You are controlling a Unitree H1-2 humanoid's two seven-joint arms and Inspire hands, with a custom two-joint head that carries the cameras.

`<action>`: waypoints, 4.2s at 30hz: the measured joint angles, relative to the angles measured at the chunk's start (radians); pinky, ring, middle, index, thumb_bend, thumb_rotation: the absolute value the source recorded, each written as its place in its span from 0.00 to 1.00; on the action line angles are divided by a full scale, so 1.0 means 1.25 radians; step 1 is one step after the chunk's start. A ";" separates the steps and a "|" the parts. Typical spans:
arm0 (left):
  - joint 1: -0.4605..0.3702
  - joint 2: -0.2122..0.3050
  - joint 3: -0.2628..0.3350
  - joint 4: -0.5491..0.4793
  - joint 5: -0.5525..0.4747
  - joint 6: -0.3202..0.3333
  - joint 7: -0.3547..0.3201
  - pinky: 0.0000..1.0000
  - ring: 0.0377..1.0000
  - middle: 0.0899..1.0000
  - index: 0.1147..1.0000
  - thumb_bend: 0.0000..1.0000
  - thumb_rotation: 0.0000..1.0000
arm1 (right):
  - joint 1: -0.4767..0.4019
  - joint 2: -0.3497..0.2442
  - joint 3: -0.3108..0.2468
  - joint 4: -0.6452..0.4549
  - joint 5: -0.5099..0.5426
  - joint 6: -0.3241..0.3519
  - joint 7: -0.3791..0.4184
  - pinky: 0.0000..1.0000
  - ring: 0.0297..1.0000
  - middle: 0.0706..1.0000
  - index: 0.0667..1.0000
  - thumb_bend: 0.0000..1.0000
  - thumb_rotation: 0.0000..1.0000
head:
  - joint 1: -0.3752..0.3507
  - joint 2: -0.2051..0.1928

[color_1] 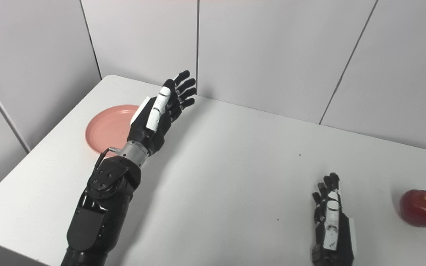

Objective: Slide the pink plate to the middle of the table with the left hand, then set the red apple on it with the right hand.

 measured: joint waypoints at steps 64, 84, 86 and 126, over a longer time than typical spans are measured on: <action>-0.129 0.255 0.199 0.418 -0.116 -0.056 0.020 0.82 0.83 0.82 0.78 0.34 1.00 | 0.005 -0.018 -0.005 -0.011 0.001 0.015 0.006 1.00 1.00 1.00 1.00 0.13 1.00 | 0.041 0.001; -0.130 0.254 0.219 0.503 -0.132 -0.075 0.031 0.84 0.82 0.80 0.78 0.35 1.00 | 0.012 -0.022 -0.009 -0.019 0.010 0.028 0.008 1.00 1.00 1.00 1.00 0.12 1.00 | 0.048 0.005; -0.130 0.254 0.222 0.515 -0.132 -0.079 0.031 0.84 0.82 0.81 0.78 0.34 1.00 | 0.012 -0.022 -0.009 -0.020 0.010 0.031 0.008 1.00 1.00 1.00 1.00 0.13 1.00 | 0.049 0.005; -0.117 0.283 0.227 0.552 -0.131 -0.104 -0.005 0.86 0.86 0.84 0.81 0.30 1.00 | 0.017 -0.029 -0.015 -0.032 -0.001 0.051 0.005 1.00 1.00 1.00 1.00 0.11 1.00 | 0.066 0.005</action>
